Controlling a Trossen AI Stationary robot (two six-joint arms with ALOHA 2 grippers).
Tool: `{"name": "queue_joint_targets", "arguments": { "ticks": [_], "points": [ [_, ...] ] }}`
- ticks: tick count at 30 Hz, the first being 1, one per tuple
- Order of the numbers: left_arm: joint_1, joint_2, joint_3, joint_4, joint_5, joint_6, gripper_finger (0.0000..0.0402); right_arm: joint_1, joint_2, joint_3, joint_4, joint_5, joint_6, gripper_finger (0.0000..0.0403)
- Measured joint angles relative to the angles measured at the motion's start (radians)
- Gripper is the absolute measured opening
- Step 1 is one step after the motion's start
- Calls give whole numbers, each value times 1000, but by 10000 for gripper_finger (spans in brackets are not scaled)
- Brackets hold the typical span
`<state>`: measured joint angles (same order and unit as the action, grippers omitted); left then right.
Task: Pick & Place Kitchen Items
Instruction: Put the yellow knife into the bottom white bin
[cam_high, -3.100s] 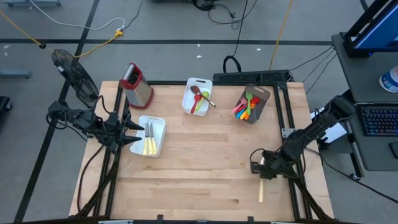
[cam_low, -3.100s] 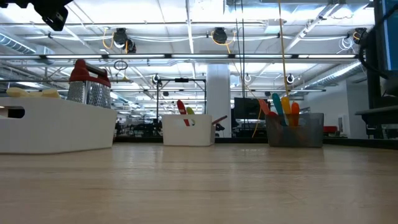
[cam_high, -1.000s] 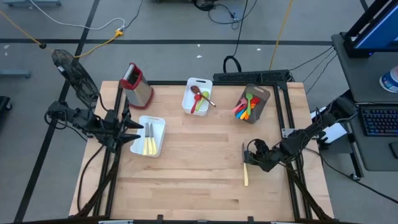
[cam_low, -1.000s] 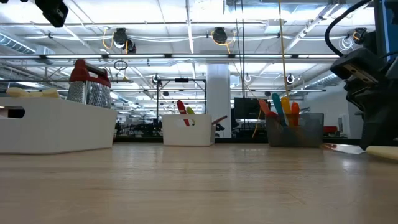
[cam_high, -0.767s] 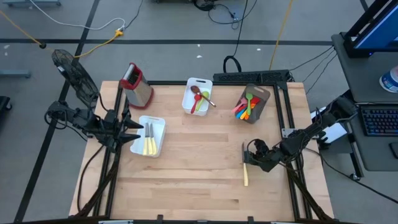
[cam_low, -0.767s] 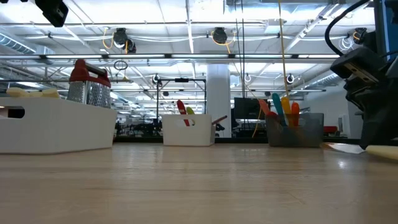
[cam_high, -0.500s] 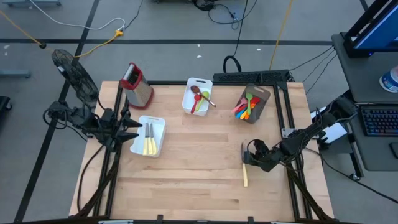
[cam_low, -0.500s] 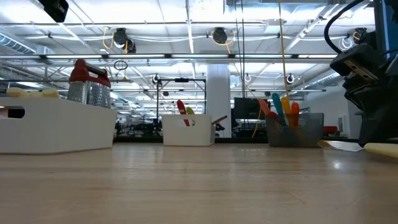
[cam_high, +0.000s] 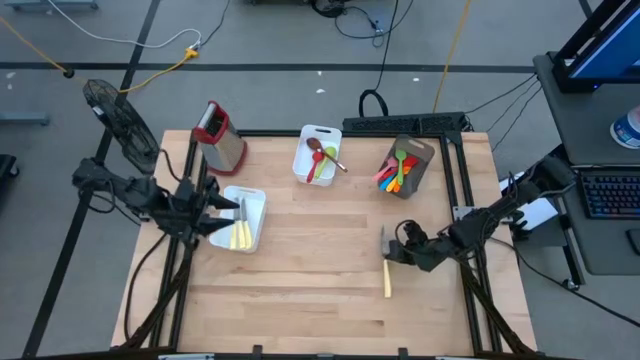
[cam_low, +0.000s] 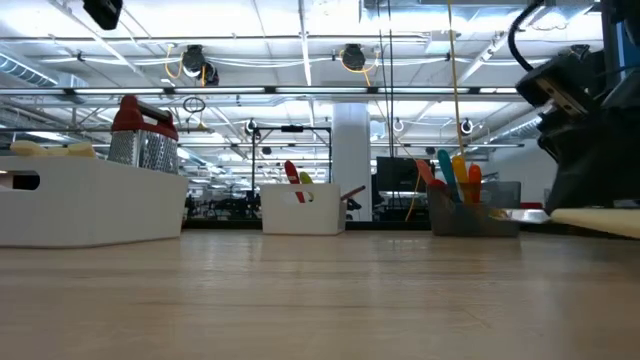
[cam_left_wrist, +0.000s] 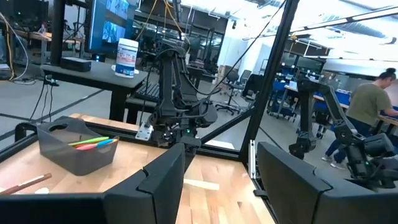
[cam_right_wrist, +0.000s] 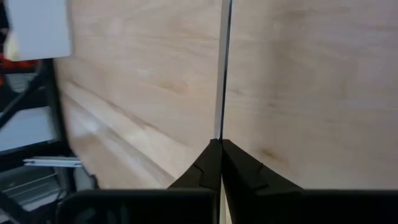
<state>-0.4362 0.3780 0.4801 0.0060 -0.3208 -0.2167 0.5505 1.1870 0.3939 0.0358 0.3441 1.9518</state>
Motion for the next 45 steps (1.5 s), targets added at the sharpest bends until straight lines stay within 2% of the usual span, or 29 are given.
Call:
{"name": "queue_joint_targets", "arguments": {
  "ticks": [11,18,25,31,37,45],
  "points": [
    [2,373,-1,307,-4,-46,207,-118,0,0,285,0,-230,0],
    [39,591,-1,537,-29,-242,207,-196,0,0,586,-7,-437,0],
    [71,798,5,763,-25,-487,207,-269,0,2,822,-92,-597,0],
    [95,938,116,782,-8,-636,207,-318,0,2,862,-170,-653,0],
    [136,1053,260,759,66,-687,207,-348,0,2,908,-237,-692,0],
    [189,1172,437,569,154,-807,207,-355,-1,2,1004,-270,-742,0]
  ]
}}
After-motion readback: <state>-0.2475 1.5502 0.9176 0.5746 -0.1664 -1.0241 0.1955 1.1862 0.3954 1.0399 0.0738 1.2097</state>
